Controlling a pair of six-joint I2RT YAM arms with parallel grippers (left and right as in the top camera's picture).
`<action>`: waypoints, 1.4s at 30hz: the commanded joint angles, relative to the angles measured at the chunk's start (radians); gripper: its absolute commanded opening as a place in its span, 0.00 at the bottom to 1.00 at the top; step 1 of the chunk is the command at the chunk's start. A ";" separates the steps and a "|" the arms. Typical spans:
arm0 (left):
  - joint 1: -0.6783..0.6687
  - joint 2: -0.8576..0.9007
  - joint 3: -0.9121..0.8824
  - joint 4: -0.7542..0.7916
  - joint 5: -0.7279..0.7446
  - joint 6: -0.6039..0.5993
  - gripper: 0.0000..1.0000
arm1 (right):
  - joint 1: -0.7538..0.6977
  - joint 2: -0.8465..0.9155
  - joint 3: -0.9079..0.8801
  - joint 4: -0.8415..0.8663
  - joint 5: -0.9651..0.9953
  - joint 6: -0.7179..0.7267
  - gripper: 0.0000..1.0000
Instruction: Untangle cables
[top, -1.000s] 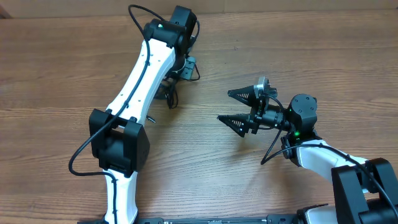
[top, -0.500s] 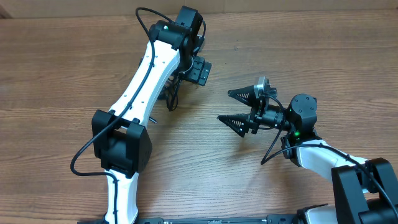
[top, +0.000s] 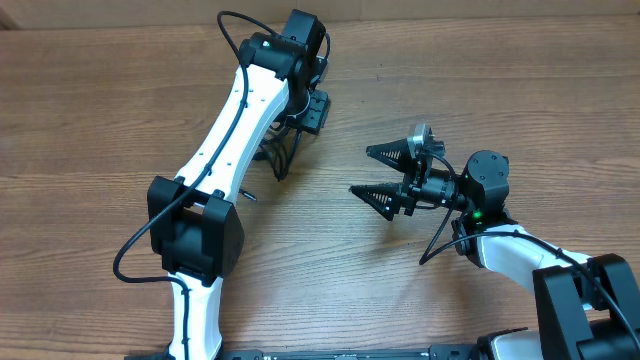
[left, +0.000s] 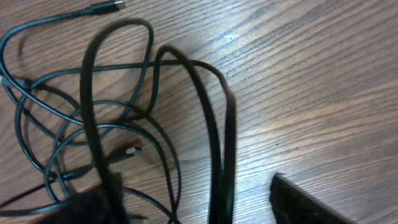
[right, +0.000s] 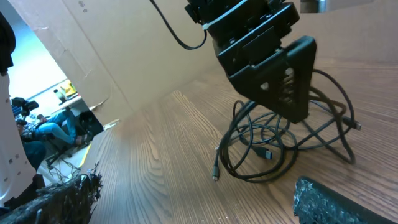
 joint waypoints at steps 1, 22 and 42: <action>0.006 -0.016 0.020 0.001 -0.006 -0.002 0.83 | -0.002 -0.009 0.008 0.000 0.010 0.000 1.00; 0.051 -0.021 0.183 -0.103 -0.077 -0.040 1.00 | -0.002 -0.009 0.008 -0.002 0.010 0.000 1.00; 0.050 -0.020 0.011 -0.081 -0.039 -0.048 0.75 | -0.002 -0.009 0.008 -0.003 0.010 0.000 1.00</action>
